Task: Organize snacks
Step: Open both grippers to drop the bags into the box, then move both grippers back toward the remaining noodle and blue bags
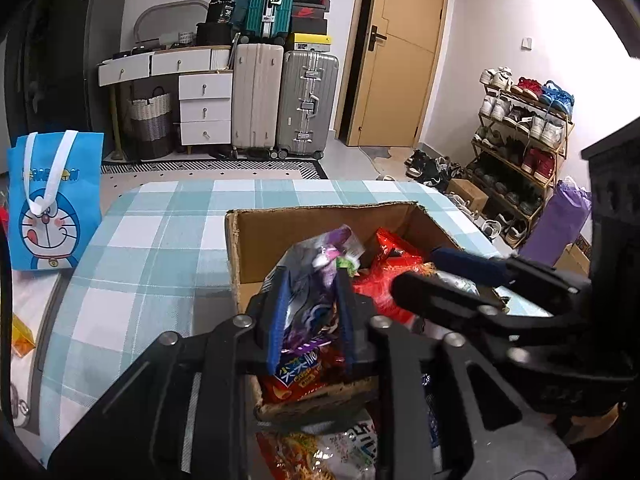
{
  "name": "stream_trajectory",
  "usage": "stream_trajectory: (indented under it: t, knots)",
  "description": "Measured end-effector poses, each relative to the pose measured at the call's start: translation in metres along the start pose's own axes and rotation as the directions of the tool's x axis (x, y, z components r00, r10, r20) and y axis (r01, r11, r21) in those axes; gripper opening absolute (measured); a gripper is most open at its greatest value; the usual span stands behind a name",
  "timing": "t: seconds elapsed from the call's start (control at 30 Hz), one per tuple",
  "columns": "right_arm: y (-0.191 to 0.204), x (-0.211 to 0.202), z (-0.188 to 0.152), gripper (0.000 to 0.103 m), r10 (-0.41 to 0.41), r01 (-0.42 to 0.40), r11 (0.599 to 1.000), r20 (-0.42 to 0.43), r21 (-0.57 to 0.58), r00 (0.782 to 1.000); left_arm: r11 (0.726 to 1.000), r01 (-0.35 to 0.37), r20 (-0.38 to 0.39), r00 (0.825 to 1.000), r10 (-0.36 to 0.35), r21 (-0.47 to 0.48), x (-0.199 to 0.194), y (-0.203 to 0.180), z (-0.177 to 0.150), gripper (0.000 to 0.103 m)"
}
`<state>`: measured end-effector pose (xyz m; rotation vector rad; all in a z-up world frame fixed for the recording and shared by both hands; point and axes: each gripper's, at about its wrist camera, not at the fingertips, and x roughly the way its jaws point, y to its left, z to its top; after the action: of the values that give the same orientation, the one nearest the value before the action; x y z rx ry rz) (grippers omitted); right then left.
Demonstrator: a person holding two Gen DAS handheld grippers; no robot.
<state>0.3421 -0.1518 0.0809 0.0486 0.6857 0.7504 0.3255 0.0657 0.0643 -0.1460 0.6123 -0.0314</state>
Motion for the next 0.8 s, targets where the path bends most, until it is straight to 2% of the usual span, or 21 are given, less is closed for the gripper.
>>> stream_trajectory:
  t: [0.03,0.07,0.13,0.2,0.23,0.3,0.37,0.4,0.43,0.8]
  knots:
    - [0.000,-0.006,-0.001,0.060,-0.003,0.003,1.000,0.011,-0.003,1.000,1.000,-0.003,-0.003,1.000,0.003,-0.003,-0.002,0.001,0.000,0.041]
    - [0.000,-0.011,-0.001,0.065,-0.009,0.009,1.000,0.024,-0.005,1.000,1.000,-0.005,-0.001,1.000,0.005,-0.006,-0.004,0.002,-0.001,0.047]
    - [-0.002,-0.022,-0.001,0.079,-0.013,0.013,1.000,0.039,0.000,0.999,1.000,-0.004,0.017,1.000,0.004,-0.010,-0.012,0.005,-0.002,0.071]
    - [-0.007,-0.033,-0.003,0.090,-0.014,0.014,1.000,0.050,0.013,0.999,1.000,-0.008,0.039,0.999,0.009,-0.013,-0.023,0.008,-0.004,0.084]
    - [-0.010,-0.038,-0.005,0.096,-0.019,0.018,1.000,0.054,0.020,0.998,1.000,-0.009,0.050,0.999,0.010,-0.014,-0.028,0.009,-0.005,0.084]
    - [-0.015,-0.048,-0.009,0.101,-0.031,0.029,0.999,0.059,0.032,0.998,1.000,-0.017,0.049,0.999,0.018,-0.015,-0.036,0.010,-0.008,0.087]
    - [-0.021,-0.058,-0.013,0.102,-0.043,0.040,0.998,0.061,0.039,0.997,1.000,-0.024,0.046,0.999,0.024,-0.014,-0.043,0.011,-0.012,0.094]
    - [-0.023,-0.063,-0.017,0.102,-0.046,0.044,0.998,0.057,0.041,0.997,1.000,-0.027,0.050,0.998,0.028,-0.012,-0.048,0.011,-0.014,0.102]
    - [-0.025,-0.065,-0.019,0.102,-0.050,0.048,0.998,0.049,0.042,0.998,0.999,-0.036,0.057,0.998,0.036,-0.009,-0.052,0.010,-0.017,0.103]
    - [-0.027,-0.071,-0.067,0.103,-0.105,0.106,0.994,-0.069,0.012,0.992,0.998,-0.061,0.012,0.998,0.061,0.035,-0.074,0.006,-0.071,0.103]
